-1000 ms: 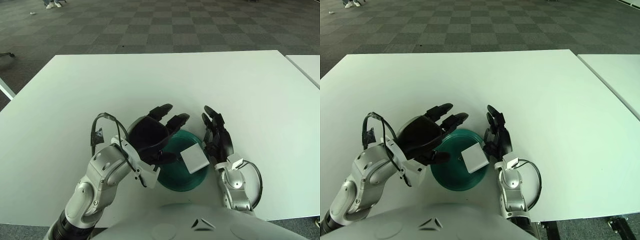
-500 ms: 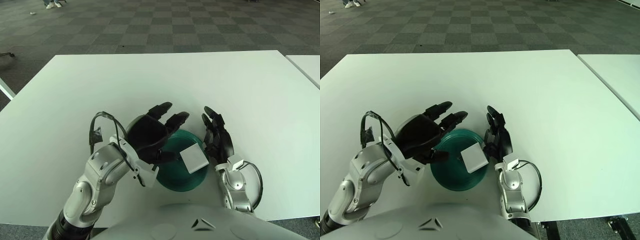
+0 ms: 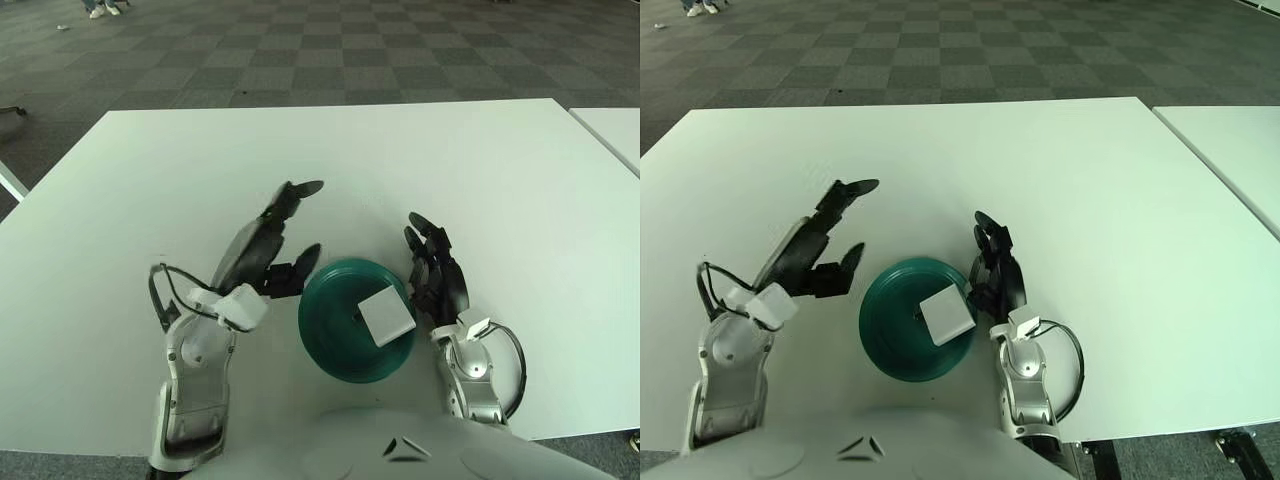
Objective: Put the charger into the plate.
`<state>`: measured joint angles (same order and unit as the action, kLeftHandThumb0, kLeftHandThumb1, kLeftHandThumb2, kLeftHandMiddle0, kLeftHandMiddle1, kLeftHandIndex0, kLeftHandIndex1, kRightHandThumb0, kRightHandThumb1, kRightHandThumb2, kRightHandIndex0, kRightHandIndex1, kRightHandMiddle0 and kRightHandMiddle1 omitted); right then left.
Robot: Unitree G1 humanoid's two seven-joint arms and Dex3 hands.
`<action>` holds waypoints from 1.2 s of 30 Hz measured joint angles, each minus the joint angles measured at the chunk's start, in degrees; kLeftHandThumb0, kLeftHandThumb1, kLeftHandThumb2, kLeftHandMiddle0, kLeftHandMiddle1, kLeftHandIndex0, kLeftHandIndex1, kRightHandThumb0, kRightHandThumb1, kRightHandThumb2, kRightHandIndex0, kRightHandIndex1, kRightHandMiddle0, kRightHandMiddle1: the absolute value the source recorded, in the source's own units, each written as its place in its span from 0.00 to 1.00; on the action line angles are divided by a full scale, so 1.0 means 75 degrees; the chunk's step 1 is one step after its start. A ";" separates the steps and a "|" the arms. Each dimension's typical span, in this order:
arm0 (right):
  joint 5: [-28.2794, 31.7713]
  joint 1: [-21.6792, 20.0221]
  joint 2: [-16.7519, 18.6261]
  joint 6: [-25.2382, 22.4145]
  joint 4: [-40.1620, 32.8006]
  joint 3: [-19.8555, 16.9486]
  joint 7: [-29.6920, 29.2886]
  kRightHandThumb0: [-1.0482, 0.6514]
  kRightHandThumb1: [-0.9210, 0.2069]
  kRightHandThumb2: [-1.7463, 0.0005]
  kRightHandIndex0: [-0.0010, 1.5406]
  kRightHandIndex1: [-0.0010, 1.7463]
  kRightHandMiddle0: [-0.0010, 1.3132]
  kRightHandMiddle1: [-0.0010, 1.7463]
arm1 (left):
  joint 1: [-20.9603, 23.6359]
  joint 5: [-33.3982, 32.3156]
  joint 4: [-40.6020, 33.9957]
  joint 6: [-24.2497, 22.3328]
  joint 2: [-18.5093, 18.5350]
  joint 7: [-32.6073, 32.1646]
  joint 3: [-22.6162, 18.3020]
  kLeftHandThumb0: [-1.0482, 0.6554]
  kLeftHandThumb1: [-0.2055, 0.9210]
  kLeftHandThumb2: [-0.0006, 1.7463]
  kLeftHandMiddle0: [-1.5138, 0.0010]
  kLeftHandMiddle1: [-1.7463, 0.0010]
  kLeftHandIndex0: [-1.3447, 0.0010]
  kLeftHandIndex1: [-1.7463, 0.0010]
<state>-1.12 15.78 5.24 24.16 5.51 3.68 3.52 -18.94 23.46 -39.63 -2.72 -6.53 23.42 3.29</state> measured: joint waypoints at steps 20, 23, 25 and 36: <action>0.0677 0.0208 -0.0010 -0.0097 -0.0156 -0.0258 0.0311 0.18 0.00 0.51 0.19 0.02 0.00 0.42 | -0.1425 -0.4509 0.2928 0.1728 -0.0336 -0.2106 -0.0248 0.10 1.00 0.56 0.82 0.94 1.00 0.50; 0.0690 0.0197 -0.0005 -0.0093 -0.0150 -0.0279 0.0331 0.18 0.00 0.51 0.19 0.02 0.00 0.42 | -0.1396 -0.4560 0.3809 0.2268 -0.0309 -0.2132 -0.0187 0.10 1.00 0.56 0.80 0.94 1.00 0.47; 0.0698 0.0197 -0.0003 -0.0094 -0.0124 -0.0295 0.0340 0.18 0.00 0.51 0.20 0.02 0.00 0.42 | -0.1349 -0.4596 0.4275 0.2770 -0.0301 -0.2121 -0.0213 0.10 1.00 0.57 0.79 0.93 1.00 0.46; 0.0703 0.0202 -0.0017 -0.0174 -0.0123 -0.0311 0.0356 0.19 0.00 0.50 0.19 0.02 0.00 0.41 | -0.0918 -0.4495 0.5353 0.3877 -0.0226 -0.2341 -0.0320 0.10 1.00 0.57 0.79 0.94 1.00 0.49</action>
<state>4.16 17.29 5.11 22.85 4.59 1.36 6.19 -25.83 -10.25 0.52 26.35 -8.22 5.86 0.89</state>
